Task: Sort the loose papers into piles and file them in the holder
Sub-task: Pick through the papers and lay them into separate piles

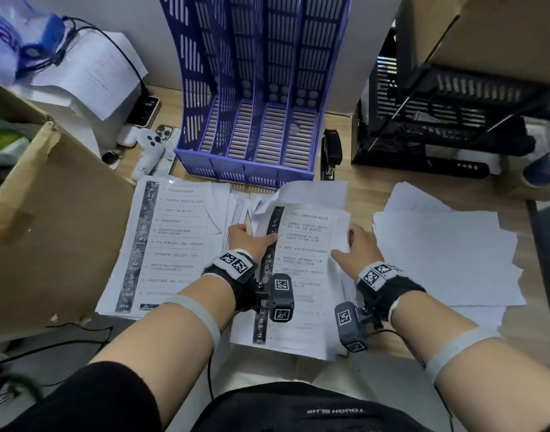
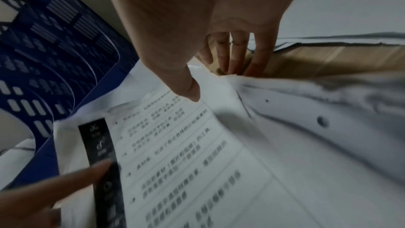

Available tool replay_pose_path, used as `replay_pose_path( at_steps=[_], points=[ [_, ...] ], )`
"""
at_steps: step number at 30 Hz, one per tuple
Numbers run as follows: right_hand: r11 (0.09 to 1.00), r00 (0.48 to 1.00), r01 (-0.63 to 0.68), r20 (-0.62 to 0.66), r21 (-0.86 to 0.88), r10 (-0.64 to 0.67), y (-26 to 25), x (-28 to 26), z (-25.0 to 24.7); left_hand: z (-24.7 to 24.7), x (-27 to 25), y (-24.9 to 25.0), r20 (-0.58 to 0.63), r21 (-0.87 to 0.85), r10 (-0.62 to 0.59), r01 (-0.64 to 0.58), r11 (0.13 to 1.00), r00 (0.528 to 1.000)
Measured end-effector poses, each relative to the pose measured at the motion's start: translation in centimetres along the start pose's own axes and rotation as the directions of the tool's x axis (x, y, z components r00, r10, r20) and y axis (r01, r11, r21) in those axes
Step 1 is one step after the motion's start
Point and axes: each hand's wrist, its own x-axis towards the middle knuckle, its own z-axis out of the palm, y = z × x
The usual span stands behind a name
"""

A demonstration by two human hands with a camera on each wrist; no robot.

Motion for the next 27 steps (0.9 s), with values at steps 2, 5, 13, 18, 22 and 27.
replay_pose_path(
  at_steps=[2, 5, 13, 18, 22, 27],
  points=[
    [0.996, 0.998, -0.03, 0.064, 0.084, 0.025, 0.4, 0.0, 0.0, -0.3, -0.1, 0.0, 0.088, 0.134, 0.04, -0.052, 0.99, 0.995],
    [0.973, 0.986, -0.082, 0.159, 0.216, 0.048, 0.8, -0.5, -0.1, -0.6, -0.6, -0.2, 0.159, 0.224, 0.107, -0.142, 0.964, 0.981],
    [0.933, 0.993, -0.118, 0.061, 0.341, 0.104, 0.8, -0.8, 0.4, -1.9, -1.2, -0.7, 0.141, 0.092, 0.17, -0.184, 0.979, 0.975],
    [0.808, 0.975, -0.216, 0.167, 0.548, 0.147, 1.0, -1.2, 1.2, -2.6, -0.2, -1.3, 0.058, 0.057, 0.14, -0.144, 0.988, 0.988],
    [0.813, 0.975, -0.176, 0.215, 0.555, 0.064, 0.4, -2.3, 1.8, -2.3, -0.2, -1.4, 0.057, 0.079, 0.199, -0.203, 0.976, 0.978],
    [0.822, 0.991, -0.078, 0.131, 0.565, 0.005, -1.0, -2.8, 1.3, -2.5, 0.4, -1.7, 0.092, 0.05, 0.192, -0.197, 0.979, 0.977]
  ],
)
